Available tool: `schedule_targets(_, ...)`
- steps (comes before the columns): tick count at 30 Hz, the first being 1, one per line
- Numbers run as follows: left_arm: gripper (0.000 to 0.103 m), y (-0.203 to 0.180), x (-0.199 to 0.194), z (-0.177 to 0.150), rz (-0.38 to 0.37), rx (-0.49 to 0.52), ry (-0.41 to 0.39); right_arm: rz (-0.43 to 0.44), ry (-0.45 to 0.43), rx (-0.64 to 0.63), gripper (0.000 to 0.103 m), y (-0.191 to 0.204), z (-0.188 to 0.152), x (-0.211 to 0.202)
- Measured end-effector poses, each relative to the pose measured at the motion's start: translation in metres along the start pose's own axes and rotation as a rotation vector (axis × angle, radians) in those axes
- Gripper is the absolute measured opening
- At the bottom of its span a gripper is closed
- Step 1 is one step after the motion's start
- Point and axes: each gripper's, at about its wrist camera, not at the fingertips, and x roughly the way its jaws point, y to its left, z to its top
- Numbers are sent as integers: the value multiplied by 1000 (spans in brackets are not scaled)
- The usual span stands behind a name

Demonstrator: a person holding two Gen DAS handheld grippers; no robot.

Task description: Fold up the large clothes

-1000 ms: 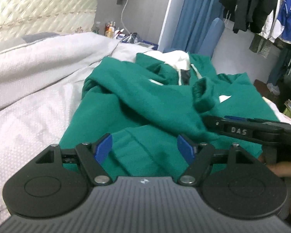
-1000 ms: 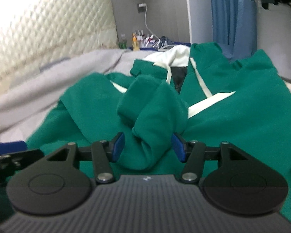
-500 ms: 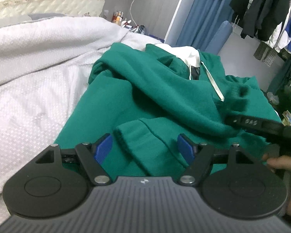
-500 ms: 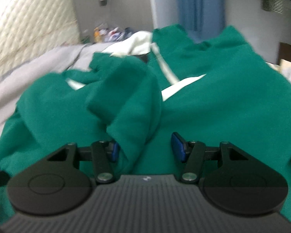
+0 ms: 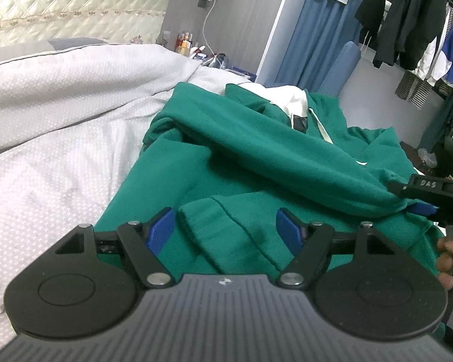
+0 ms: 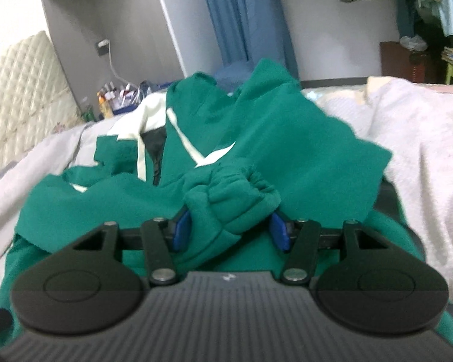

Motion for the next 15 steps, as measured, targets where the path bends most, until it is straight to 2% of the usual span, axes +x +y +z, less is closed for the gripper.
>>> schedule_targets(8,78,3,2,0,-10,-16,1,-70,-94,-44,58,2,7,-15)
schedule_targets(11,78,5,3,-1,-15,-21,5,-117,-114,-74,66,4,8,-15)
schedule_targets(15,78,6,5,0,-20,-24,10,-166,-155,-48,67,-1,11,-19)
